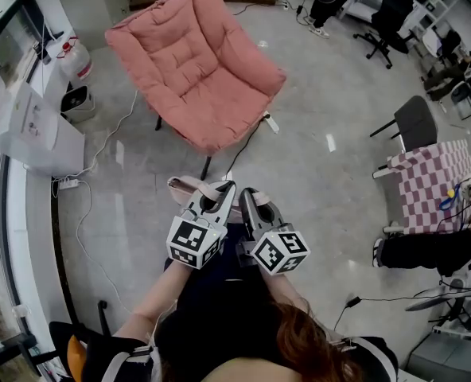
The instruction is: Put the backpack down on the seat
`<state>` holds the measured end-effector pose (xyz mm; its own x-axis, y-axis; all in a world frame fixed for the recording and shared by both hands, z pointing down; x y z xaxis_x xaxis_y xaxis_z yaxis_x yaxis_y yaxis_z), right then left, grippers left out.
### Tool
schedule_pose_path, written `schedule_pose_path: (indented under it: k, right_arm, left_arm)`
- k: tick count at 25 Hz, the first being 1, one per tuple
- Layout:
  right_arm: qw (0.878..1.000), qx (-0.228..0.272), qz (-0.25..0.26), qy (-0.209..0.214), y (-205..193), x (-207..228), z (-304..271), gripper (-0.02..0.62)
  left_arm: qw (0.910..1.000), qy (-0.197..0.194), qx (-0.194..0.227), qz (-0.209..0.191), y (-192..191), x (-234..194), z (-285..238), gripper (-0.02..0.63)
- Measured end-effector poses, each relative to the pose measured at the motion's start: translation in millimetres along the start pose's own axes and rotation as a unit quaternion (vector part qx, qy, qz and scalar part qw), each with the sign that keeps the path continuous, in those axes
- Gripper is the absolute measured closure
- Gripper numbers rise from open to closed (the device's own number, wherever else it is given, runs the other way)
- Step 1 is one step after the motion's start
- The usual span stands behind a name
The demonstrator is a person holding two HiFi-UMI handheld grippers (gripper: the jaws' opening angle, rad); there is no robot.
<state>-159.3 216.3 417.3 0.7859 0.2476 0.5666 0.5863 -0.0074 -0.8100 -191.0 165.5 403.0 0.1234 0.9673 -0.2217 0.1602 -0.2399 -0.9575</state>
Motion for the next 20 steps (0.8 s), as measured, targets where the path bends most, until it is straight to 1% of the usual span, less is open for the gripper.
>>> schedule_pose_path:
  k: [6, 15, 20]
  right_arm:
    - [1.000, 0.003, 0.005, -0.007, 17.9, 27.9, -3.4, 0.545]
    - [1.000, 0.011, -0.003, -0.029, 48.7, 76.1, -13.9, 0.545]
    - [0.999, 0.012, -0.009, -0.044, 74.0, 112.3, -20.8, 0.545]
  left_arm:
    - [1.0000, -0.004, -0.003, 0.002, 2.0, 6.2, -33.2, 0.588]
    - [0.9994, -0.027, -0.015, 0.014, 4.7, 12.4, -92.3, 0.588]
    - [0.9988, -0.044, -0.016, 0.015, 11.3, 19.0, -138.0, 0.588]
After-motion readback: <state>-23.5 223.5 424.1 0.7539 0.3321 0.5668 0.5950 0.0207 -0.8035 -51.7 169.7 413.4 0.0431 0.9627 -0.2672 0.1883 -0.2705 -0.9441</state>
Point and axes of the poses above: the fingertips, and each gripper's own axes: z backward along the fingers, x to its right, y out of its top, the point moved 2 cm from there along z, backward along the fingers, and after that the axes turned 3 degrees about y, right-handed, at the moved point
